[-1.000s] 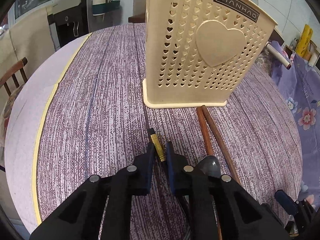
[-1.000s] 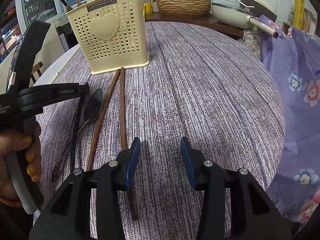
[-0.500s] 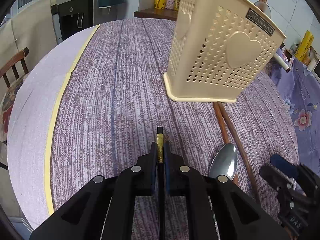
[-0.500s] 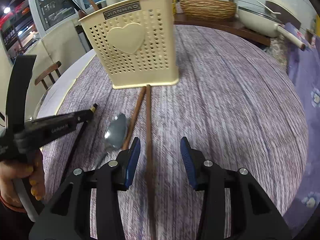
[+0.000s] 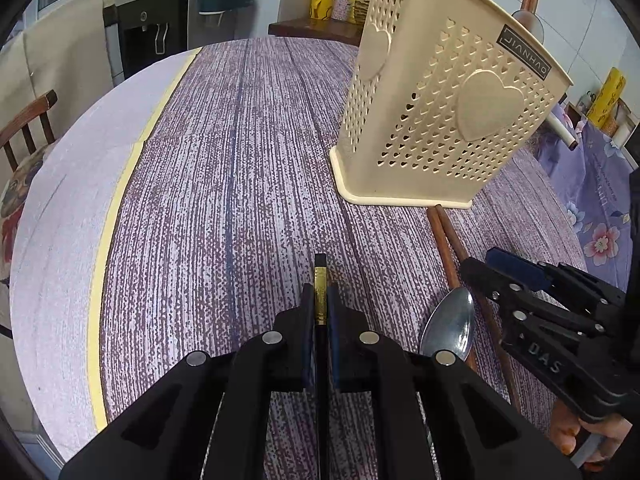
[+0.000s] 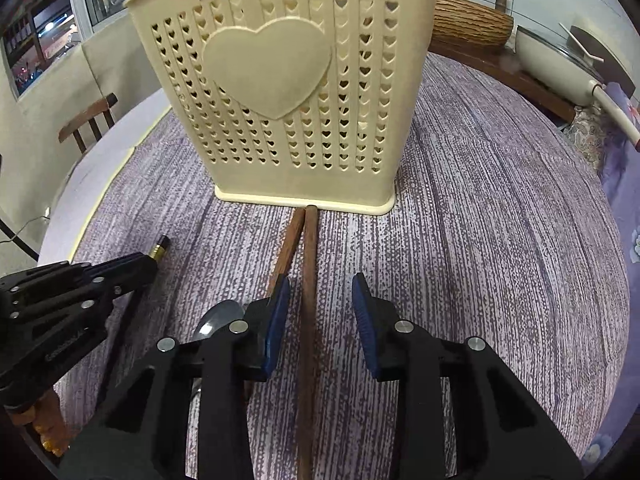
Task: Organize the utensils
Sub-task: 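Close the left tool on the black chopstick while the right tool grasps the wooden chopstick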
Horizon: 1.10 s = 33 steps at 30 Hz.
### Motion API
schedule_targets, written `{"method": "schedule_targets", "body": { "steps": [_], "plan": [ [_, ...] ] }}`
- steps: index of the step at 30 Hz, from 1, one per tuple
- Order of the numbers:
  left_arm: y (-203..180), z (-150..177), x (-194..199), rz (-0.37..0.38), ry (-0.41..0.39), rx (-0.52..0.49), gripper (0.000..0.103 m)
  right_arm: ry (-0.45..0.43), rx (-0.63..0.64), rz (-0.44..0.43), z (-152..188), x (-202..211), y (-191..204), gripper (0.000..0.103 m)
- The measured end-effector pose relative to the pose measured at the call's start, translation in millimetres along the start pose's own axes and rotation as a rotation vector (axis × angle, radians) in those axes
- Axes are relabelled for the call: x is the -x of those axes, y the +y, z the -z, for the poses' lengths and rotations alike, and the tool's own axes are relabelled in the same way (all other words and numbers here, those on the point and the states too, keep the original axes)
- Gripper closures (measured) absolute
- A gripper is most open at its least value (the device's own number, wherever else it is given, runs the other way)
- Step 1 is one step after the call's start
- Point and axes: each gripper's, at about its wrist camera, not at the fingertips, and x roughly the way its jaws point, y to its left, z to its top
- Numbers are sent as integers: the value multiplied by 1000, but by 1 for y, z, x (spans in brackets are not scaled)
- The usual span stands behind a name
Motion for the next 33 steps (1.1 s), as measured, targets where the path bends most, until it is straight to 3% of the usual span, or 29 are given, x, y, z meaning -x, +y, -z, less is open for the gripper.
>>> {"method": "schedule_targets", "body": {
  "steps": [11,22,33],
  "plan": [
    [-4,4,1,-12,-8,-15,95,-4,44,47,-12,-14,9,76],
    [-7,5,1,-28,-10,-29,95,-5,59,27,-15,-17,17,94],
    [-10,6,1,-37,-16,-34,95,-15,23,4,-12,-14,9,95]
  ]
}}
